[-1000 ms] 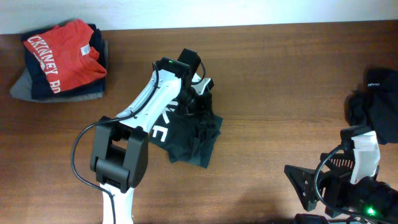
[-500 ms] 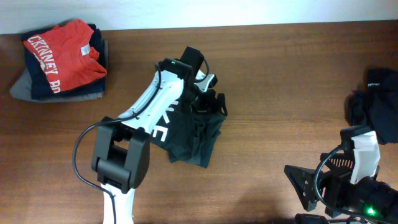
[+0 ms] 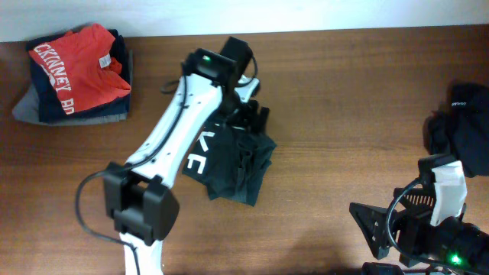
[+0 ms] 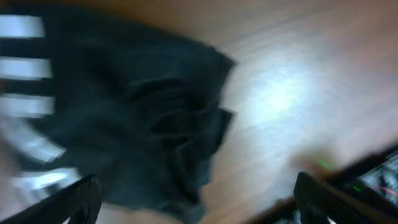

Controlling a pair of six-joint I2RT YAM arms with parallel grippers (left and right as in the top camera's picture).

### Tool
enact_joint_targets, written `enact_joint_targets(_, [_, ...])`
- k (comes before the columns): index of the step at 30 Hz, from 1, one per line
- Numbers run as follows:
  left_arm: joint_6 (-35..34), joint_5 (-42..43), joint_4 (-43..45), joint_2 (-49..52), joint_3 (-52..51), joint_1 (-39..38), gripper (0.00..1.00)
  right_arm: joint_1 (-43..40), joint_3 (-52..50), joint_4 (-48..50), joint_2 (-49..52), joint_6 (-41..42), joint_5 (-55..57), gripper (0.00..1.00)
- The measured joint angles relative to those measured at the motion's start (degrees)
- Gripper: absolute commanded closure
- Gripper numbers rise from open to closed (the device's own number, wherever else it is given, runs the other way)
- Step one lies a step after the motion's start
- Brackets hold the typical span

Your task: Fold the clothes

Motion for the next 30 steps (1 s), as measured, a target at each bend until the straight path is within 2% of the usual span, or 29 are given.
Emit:
enact_joint_targets(3, [-0.28, -3.72, -1.38, -1.53, 0.44, 2.01, 0.01, 0.0, 0.0, 0.0, 0.0, 0.07, 0.02, 0.01])
enact_joint_targets(9, [-0.17, -5.01, 0.66, -0.87, -2.4, 4.0, 0.01, 0.0, 0.0, 0.0, 0.0, 0.07, 0.02, 0.01])
enact_joint_targets(18, [-3.34, 1.77, 7.74, 5.07, -3.37, 0.76, 0.01, 0.0, 0.0, 0.0, 0.0, 0.04, 0.02, 0.01])
enact_joint_targets(23, [-5.53, 3.39, 8.55, 8.68, -3.63, 0.7, 0.02, 0.0, 0.0, 0.0, 0.0, 0.07, 0.0, 0.01])
enact_joint_targets(30, [-6.64, 5.62, 10.45, 10.38, -3.78, 0.5, 0.07, 0.0, 0.0, 0.0, 0.0, 0.04, 0.02, 0.01])
